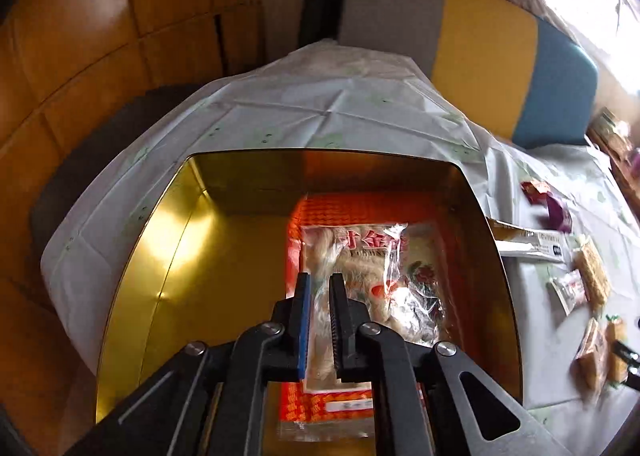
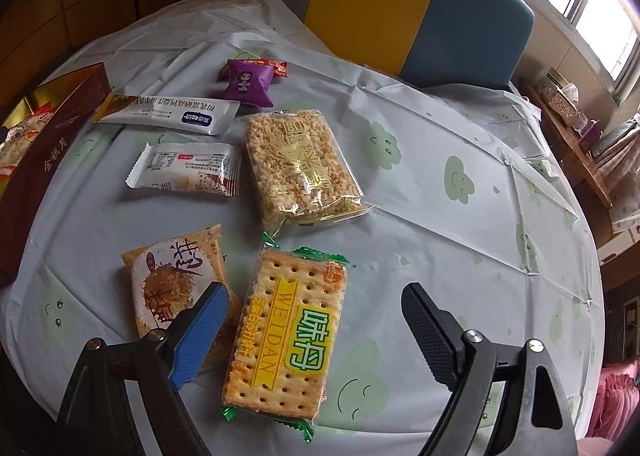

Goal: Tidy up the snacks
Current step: 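Lower the red bag into the tin and open the left gripper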

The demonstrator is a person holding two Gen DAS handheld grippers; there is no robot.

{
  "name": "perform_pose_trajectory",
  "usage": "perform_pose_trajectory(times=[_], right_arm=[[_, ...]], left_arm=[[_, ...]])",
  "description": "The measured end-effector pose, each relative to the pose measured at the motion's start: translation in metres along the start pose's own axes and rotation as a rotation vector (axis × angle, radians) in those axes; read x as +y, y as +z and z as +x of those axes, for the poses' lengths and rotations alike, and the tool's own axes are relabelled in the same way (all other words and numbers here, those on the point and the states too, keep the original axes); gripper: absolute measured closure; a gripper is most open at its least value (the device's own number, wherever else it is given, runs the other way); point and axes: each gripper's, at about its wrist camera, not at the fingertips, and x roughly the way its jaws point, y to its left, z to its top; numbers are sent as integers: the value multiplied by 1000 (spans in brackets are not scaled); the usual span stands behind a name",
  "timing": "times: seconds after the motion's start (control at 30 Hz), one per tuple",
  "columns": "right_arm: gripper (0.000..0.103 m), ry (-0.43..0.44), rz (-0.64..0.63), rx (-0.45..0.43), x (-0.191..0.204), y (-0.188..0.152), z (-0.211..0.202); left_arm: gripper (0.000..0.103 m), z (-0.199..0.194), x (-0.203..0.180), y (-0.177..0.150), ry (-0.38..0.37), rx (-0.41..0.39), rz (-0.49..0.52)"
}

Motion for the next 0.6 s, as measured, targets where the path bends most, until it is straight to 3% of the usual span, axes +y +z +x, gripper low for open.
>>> perform_pose_trajectory(times=[0.23, 0.6], right_arm=[[13, 13, -1, -6, 2, 1, -2], [13, 50, 30, -35, -1, 4, -10]], left_arm=[[90, -21, -9, -14, -49, -12, -9], [81, -54, -51, -34, -120, -32, 91]])
